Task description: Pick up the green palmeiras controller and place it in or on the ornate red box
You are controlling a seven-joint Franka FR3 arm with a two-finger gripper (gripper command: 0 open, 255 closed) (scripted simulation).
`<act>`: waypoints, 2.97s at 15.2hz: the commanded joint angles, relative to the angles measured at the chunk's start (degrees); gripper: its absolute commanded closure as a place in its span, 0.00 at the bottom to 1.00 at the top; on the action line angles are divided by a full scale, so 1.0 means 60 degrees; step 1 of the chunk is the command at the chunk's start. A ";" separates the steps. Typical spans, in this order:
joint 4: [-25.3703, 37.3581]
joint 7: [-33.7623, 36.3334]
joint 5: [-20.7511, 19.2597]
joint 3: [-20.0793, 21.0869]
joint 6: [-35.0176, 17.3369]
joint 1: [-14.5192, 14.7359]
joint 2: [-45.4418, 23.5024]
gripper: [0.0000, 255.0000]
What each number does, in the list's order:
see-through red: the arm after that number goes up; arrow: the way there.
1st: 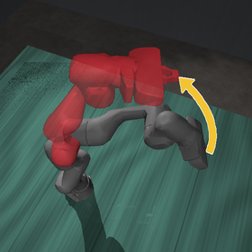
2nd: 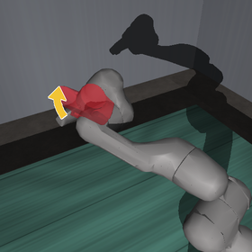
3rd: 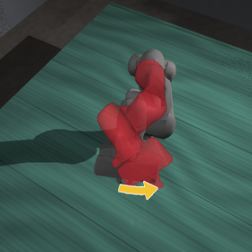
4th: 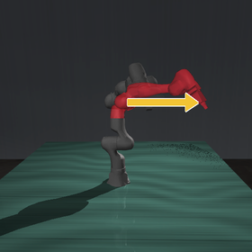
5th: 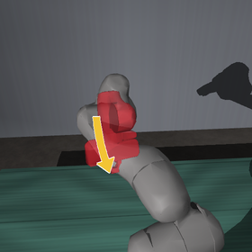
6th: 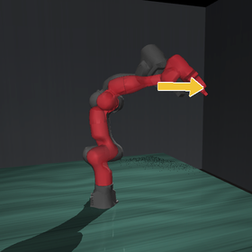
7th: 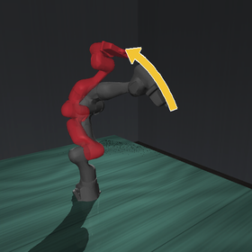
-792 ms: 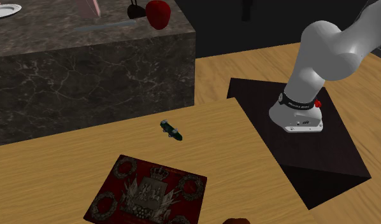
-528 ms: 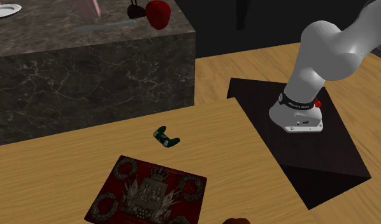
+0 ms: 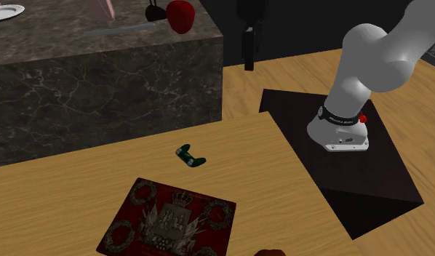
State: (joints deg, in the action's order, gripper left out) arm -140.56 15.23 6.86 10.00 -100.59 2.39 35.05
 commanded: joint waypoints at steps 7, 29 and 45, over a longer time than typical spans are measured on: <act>0.0191 0.1033 0.0386 0.1041 -0.2270 0.0254 -0.2341 0.00; 0.1829 0.3271 -0.0985 0.2007 -0.5834 0.0736 -0.7560 0.00; 0.1831 0.3279 -0.0988 0.2009 -0.5835 0.0741 -0.7564 1.00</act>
State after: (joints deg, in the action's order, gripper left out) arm -129.57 34.90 0.94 22.06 -135.60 6.84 -10.33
